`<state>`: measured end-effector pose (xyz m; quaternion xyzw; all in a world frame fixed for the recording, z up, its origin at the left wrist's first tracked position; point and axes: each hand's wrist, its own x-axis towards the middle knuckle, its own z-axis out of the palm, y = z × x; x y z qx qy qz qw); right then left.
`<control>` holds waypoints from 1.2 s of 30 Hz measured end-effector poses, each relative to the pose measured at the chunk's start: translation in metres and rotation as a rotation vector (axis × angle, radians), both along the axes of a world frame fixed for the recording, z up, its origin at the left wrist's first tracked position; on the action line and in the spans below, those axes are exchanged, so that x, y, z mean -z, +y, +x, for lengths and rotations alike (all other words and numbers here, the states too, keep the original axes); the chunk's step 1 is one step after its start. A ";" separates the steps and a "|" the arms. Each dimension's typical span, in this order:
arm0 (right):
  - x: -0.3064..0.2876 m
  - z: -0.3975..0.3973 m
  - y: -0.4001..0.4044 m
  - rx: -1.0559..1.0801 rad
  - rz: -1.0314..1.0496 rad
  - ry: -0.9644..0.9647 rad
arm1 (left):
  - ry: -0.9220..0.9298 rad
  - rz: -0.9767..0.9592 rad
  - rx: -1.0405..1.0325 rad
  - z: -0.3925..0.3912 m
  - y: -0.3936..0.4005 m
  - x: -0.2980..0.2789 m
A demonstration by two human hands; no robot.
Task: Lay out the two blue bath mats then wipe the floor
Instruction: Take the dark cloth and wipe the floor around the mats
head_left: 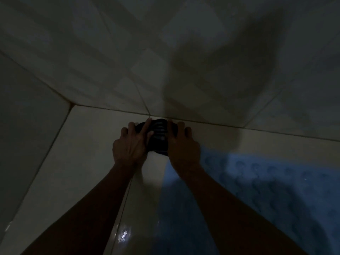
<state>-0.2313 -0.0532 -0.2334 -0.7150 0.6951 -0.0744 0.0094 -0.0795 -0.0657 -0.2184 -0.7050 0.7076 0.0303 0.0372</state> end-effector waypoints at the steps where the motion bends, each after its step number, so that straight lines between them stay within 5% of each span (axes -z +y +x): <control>1: 0.002 -0.001 -0.003 0.005 -0.007 -0.008 | 0.001 -0.008 0.000 -0.001 -0.003 0.001; 18: -0.008 -0.036 -0.005 0.017 0.160 -0.026 | 0.174 0.118 0.020 -0.024 -0.014 -0.006; 36: -0.026 -0.090 0.012 0.063 0.334 0.054 | 0.151 0.078 0.154 -0.076 0.001 -0.012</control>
